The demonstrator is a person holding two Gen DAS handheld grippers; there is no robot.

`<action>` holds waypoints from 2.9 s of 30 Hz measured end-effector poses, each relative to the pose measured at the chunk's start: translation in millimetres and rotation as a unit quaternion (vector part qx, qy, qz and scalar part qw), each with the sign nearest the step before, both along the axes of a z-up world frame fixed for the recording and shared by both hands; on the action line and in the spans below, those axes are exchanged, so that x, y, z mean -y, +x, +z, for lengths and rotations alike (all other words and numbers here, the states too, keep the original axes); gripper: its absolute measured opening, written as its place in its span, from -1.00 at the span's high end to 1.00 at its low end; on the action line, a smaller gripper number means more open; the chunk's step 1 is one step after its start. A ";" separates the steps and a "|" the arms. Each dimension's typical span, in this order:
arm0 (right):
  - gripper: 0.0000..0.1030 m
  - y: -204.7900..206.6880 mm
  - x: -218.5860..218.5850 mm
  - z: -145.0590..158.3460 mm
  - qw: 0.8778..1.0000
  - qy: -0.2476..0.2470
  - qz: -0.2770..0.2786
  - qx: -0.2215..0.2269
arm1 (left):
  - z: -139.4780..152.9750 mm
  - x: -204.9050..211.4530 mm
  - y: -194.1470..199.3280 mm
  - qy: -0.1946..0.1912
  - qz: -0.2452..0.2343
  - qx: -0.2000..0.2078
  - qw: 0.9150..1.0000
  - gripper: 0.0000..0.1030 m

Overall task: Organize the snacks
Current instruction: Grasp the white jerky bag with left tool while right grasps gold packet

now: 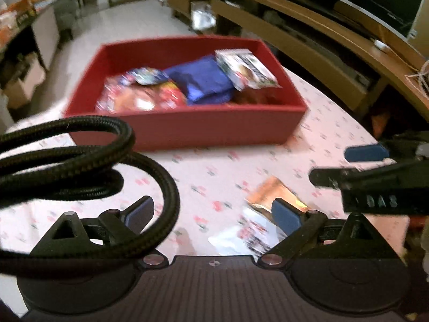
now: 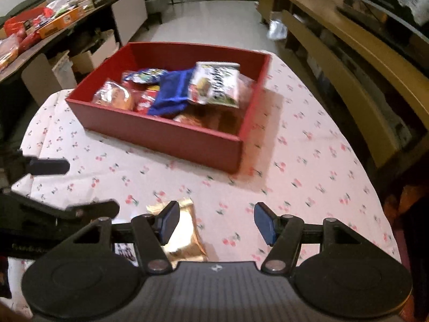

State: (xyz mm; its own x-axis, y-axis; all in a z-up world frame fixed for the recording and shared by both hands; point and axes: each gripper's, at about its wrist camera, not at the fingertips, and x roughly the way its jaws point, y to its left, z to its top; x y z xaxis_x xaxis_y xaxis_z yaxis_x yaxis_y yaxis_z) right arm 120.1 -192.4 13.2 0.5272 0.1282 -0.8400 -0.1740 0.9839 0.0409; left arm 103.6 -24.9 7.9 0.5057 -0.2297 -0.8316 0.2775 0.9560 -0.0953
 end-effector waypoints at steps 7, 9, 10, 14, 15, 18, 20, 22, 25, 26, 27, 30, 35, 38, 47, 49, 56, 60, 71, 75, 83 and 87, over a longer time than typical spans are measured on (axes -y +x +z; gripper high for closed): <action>-0.33 0.6 12.5 3.8 1.000 0.011 -0.013 0.005 | -24.6 17.2 -11.1 -0.013 0.029 -0.051 0.998 -0.90; -0.33 -1.5 12.6 7.4 1.000 0.017 -0.006 0.010 | -30.8 15.1 -13.6 -0.025 0.063 -0.064 0.996 -0.90; -0.33 -2.4 13.3 9.0 1.000 0.020 -0.004 0.011 | -34.8 14.5 -14.0 -0.033 0.078 -0.071 0.994 -0.90; -0.34 -6.0 18.0 18.8 0.999 0.040 0.003 0.020 | -38.5 14.3 -25.8 -0.048 0.115 -0.072 0.990 -0.90; -0.34 -7.1 19.0 21.6 0.999 0.045 0.004 0.022 | -38.5 16.2 -28.8 -0.047 0.118 -0.073 0.989 -0.90; -0.35 -11.4 21.3 28.5 0.998 0.057 0.012 0.031 | -37.9 23.8 -35.5 -0.020 0.104 -0.070 0.992 -0.86; -0.35 -14.3 24.0 31.5 0.997 0.063 0.014 0.033 | -36.5 20.7 -43.5 0.011 0.092 -0.060 0.994 -0.72; -0.36 -16.9 27.5 33.4 0.997 0.068 0.016 0.035 | -36.1 6.9 -48.2 0.045 0.111 -0.061 0.991 -0.75; -0.38 -19.5 30.9 35.0 0.997 0.066 0.016 0.038 | -32.7 -12.0 -49.0 0.038 0.148 -0.068 0.986 -0.74; -0.38 -19.4 31.4 35.2 0.997 0.065 0.016 0.038 | -28.1 -11.2 -49.1 0.023 0.148 -0.063 0.987 -0.76; -0.38 -18.9 32.2 35.2 0.997 0.066 0.014 0.038 | -23.6 -5.7 -48.3 0.018 0.143 -0.058 0.988 -0.77; -0.38 -16.9 34.6 36.0 0.997 0.072 0.011 0.036 | -17.5 27.0 -43.4 0.043 0.074 -0.038 0.996 -0.86; -0.40 -14.8 36.8 34.2 0.996 0.079 0.005 0.030 | -30.6 72.5 -43.0 0.148 -0.119 -0.023 0.982 -0.86; -0.41 -11.5 36.2 30.5 0.997 0.075 0.002 0.023 | -33.7 75.2 -44.4 0.175 -0.219 -0.015 0.960 -0.88; -0.41 3.2 25.0 12.5 0.998 0.062 0.002 -0.012 | -34.0 52.2 -33.7 0.180 -0.299 -0.038 0.936 -0.91; -0.41 5.0 23.1 10.6 0.998 0.060 0.002 -0.016 | -36.1 39.8 -32.0 0.150 -0.238 -0.047 0.959 -0.92; -0.41 1.6 18.7 12.7 0.998 0.063 0.015 -0.016 | -34.0 -13.6 -39.3 0.048 -0.043 -0.107 0.992 -0.88; -0.41 -0.6 16.8 18.3 0.998 0.062 0.018 -0.006 | -27.3 -41.2 -37.5 -0.041 0.067 -0.135 0.988 -0.87; -0.41 -11.6 27.9 39.5 0.995 0.094 0.022 0.022 | -55.0 41.5 -12.3 0.073 0.066 -0.053 0.994 -0.99; -0.41 -12.9 33.3 41.0 0.995 0.095 0.019 0.026 | -53.6 31.2 -12.0 0.081 0.055 -0.061 0.993 -0.78; -0.41 -6.1 21.4 17.4 0.997 0.067 0.027 -0.014 | -37.6 -0.5 -9.3 0.098 0.039 -0.066 0.992 -0.58; -0.41 4.3 4.7 -11.1 0.996 0.051 0.024 -0.064 | -38.0 6.9 -0.6 0.109 0.005 -0.043 0.993 -0.78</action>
